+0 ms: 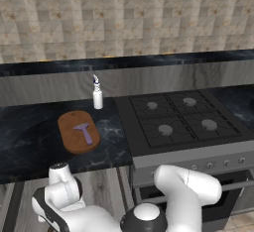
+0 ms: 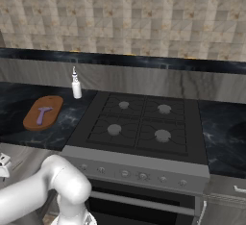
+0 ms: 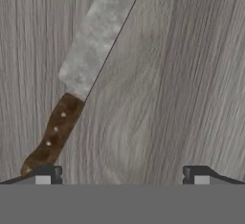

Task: Open the drawer on the left and place the cutting tools on the cutting board.

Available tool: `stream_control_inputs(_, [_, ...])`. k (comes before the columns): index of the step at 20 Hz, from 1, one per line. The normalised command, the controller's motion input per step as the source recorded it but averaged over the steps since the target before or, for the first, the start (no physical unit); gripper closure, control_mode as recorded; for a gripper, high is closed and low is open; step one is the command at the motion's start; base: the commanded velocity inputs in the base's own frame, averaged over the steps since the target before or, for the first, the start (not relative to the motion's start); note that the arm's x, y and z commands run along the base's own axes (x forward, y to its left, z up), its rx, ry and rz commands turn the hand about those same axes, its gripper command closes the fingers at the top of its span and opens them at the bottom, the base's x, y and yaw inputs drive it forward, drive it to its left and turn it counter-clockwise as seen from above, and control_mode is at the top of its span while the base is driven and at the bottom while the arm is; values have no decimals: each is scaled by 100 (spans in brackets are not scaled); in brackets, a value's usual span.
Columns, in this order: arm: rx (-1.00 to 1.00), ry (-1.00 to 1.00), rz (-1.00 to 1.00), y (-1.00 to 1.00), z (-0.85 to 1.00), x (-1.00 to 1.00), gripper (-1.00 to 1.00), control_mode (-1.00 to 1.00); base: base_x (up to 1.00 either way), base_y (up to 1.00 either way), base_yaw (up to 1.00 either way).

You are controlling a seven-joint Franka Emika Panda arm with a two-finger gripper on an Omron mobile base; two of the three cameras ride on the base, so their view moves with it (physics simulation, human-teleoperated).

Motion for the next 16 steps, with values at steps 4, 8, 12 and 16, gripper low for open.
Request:
stream_control_inputs(4, [0, 1, 1, 27, -7, 0, -100, -100, 0, 0, 0])
stream_control_inputs(8, [0, 0, 0, 27, -26, 1, -100, -100, 0, 0, 0])
stream_control_inputs(12, [0, 0, 0, 16, -41, 14, -100, -100, 0, 0, 0])
stream_control_inputs(16, [0, 0, 0, 13, -38, 21, -100, -100, 0, 0, 0])
